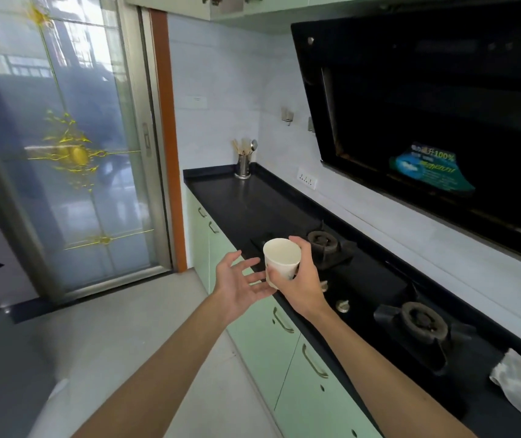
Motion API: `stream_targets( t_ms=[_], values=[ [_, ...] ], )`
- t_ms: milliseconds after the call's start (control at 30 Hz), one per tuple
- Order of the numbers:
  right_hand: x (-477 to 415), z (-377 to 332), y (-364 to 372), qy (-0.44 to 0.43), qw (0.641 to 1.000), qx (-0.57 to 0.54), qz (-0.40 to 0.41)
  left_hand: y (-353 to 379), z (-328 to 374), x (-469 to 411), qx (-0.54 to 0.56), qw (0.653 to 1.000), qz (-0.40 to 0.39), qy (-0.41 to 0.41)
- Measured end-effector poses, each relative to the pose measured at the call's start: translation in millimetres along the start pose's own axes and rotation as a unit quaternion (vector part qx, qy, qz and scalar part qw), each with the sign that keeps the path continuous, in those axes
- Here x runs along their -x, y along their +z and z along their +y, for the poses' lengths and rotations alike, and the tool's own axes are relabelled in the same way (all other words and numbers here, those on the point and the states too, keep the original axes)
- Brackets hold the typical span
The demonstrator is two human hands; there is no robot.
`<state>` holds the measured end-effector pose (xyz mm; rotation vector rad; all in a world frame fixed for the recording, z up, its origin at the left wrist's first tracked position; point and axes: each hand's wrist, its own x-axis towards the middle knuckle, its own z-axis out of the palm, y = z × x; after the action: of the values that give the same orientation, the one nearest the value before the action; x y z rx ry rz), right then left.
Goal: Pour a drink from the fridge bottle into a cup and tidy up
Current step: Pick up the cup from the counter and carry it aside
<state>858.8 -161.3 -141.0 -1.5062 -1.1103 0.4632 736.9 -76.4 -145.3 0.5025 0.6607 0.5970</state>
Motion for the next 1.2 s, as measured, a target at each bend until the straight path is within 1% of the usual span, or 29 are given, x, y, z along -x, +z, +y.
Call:
stream_targets(
  t_ms=[233, 567, 767, 900, 1200],
  values=[
    [-57, 14, 34, -0.002, 0.999, -0.013, -0.031, -15, 36, -36, 0.005, 0.999, 0.027, 0.031],
    [-175, 41, 76, -0.009, 0.997, -0.026, -0.073, -23, 105, -130, 0.01, 0.996, 0.06, 0.07],
    [-242, 54, 89, -0.019, 0.995, -0.013, -0.096, -21, 142, -190, 0.01, 0.994, 0.071, 0.08],
    [-281, 61, 89, -0.035, 0.995, -0.006, -0.096, -16, 159, -224, 0.02, 0.994, 0.064, 0.083],
    [-330, 80, 103, -0.053, 0.991, -0.015, -0.122, -16, 182, -261, 0.026, 0.991, 0.08, 0.101]
  ],
)
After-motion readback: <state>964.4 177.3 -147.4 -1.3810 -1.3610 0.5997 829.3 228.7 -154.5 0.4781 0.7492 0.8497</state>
